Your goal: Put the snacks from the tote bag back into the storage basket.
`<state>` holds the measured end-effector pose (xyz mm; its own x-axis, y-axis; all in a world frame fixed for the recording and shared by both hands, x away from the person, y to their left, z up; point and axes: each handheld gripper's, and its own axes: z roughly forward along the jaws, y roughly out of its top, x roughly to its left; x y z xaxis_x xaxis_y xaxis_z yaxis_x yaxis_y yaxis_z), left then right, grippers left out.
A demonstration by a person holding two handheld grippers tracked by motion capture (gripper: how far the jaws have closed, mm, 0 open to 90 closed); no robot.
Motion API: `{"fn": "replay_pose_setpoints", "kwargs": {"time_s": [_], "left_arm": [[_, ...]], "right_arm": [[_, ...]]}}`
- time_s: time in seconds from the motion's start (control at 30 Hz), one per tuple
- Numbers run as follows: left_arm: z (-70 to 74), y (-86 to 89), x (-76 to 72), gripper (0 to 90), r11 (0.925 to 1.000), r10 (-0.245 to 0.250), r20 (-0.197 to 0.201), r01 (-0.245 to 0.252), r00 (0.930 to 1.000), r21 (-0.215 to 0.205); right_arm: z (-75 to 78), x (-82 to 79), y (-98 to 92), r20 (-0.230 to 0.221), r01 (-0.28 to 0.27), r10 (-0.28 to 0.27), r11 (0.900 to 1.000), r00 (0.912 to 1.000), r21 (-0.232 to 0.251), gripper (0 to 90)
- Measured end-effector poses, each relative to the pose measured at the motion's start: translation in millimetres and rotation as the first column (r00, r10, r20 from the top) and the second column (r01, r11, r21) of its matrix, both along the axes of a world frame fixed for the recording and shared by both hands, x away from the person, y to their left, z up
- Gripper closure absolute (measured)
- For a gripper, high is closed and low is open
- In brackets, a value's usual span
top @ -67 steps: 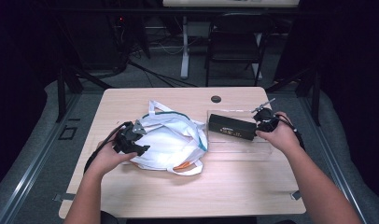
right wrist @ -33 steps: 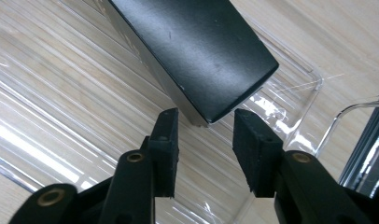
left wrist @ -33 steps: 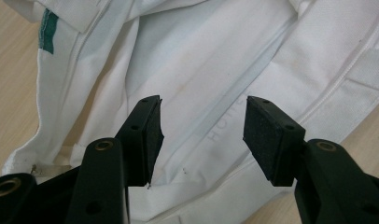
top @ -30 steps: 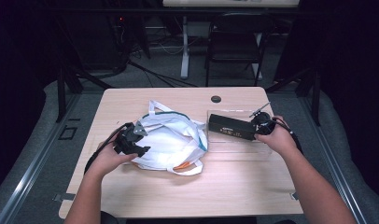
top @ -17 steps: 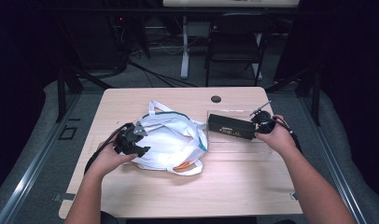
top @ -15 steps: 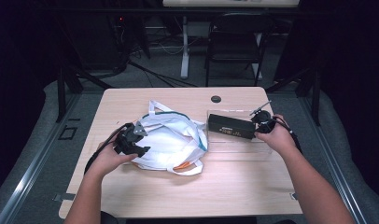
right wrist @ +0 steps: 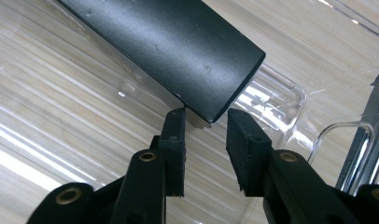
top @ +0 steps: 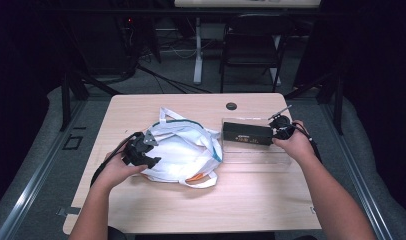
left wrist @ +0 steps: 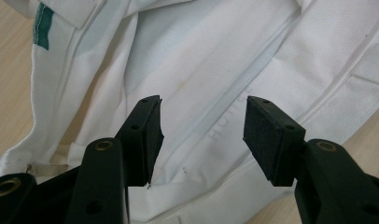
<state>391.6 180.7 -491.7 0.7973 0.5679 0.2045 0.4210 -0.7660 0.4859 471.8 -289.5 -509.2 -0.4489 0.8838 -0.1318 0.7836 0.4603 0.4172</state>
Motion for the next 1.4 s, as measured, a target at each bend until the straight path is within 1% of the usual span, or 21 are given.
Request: {"fn": "replay_pose_setpoints", "kwargs": {"time_s": [0.07,0.13,0.17,0.27,0.4,0.47,0.5,0.57,0.67,0.77,0.8,1.1,1.13,1.2,1.4], "left_arm": [[0.1,0.2,0.2,46.6,1.0000,0.001,0.000,-0.001,1.0000,0.000],[0.1,0.8,0.3,46.6,1.0000,0.004,0.005,-0.004,1.0000,-0.001],[0.3,1.2,0.4,46.6,1.0000,0.005,0.006,-0.005,1.0000,-0.001],[0.6,1.8,0.2,46.6,1.0000,0.008,0.004,-0.008,1.0000,-0.003],[0.9,2.1,0.0,46.6,0.9999,0.009,0.007,-0.009,0.9999,-0.005],[0.9,2.1,0.0,46.6,1.0000,0.009,0.006,-0.009,0.9999,-0.004],[0.8,2.1,0.0,46.5,1.0000,0.009,0.006,-0.009,0.9999,-0.004],[0.3,2.2,0.1,46.6,0.9999,0.010,0.007,-0.010,0.9999,-0.002],[-0.2,2.3,0.6,46.6,1.0000,0.008,0.005,-0.008,1.0000,-0.002],[-0.6,2.1,0.6,46.6,1.0000,0.009,0.003,-0.009,1.0000,0.001],[-0.9,1.9,0.4,46.6,0.9999,0.011,0.005,-0.011,0.9999,0.001],[-1.2,1.9,0.3,46.6,0.9999,0.012,0.005,-0.012,0.9999,0.002],[-1.6,2.1,0.4,46.6,0.9999,0.011,0.005,-0.011,0.9999,0.001],[-2.0,2.1,0.5,46.5,0.9999,0.011,0.003,-0.011,0.9999,0.004],[-2.2,2.2,0.5,46.5,0.9999,0.011,0.002,-0.011,0.9999,0.003]], "right_arm": [[0.4,1.8,-0.9,-0.006,-0.004,0.004,1.000,1.0000,0.001,68.3],[-0.2,3.4,-1.2,0.008,0.007,-0.007,1.000,0.9999,0.016,68.3],[0.4,4.2,-1.8,0.006,0.006,-0.006,1.000,1.0000,0.013,68.3],[-0.7,6.0,-1.9,0.022,0.019,-0.019,1.000,0.9996,0.019,68.3],[-0.7,7.9,-2.3,0.027,0.023,-0.024,1.000,0.9994,0.013,68.3],[-1.7,8.4,-1.3,0.039,0.028,-0.029,1.000,0.9988,0.011,68.1],[-2.7,8.4,-0.8,0.049,0.035,-0.036,0.999,0.9982,0.020,68.0],[-1.7,9.1,-1.3,0.042,0.028,-0.028,1.000,0.9987,0.010,68.0],[-1.9,10.0,-1.8,0.051,0.031,-0.031,0.999,0.9982,0.013,67.9],[-1.7,10.7,-2.3,0.051,0.031,-0.032,0.999,0.9982,0.016,67.9],[-2.5,10.8,-2.3,0.058,0.035,-0.036,0.999,0.9977,0.025,67.9],[-2.2,12.5,-2.8,0.060,0.032,-0.033,0.999,0.9976,0.017,67.6],[-3.0,12.7,-2.5,0.063,0.034,-0.036,0.999,0.9974,0.022,67.5],[-2.7,13.4,-3.1,0.057,0.025,-0.026,1.000,0.9980,0.016,67.5],[-2.6,14.8,-4.5,0.048,0.025,-0.025,0.999,0.9985,0.020,66.7]]}}
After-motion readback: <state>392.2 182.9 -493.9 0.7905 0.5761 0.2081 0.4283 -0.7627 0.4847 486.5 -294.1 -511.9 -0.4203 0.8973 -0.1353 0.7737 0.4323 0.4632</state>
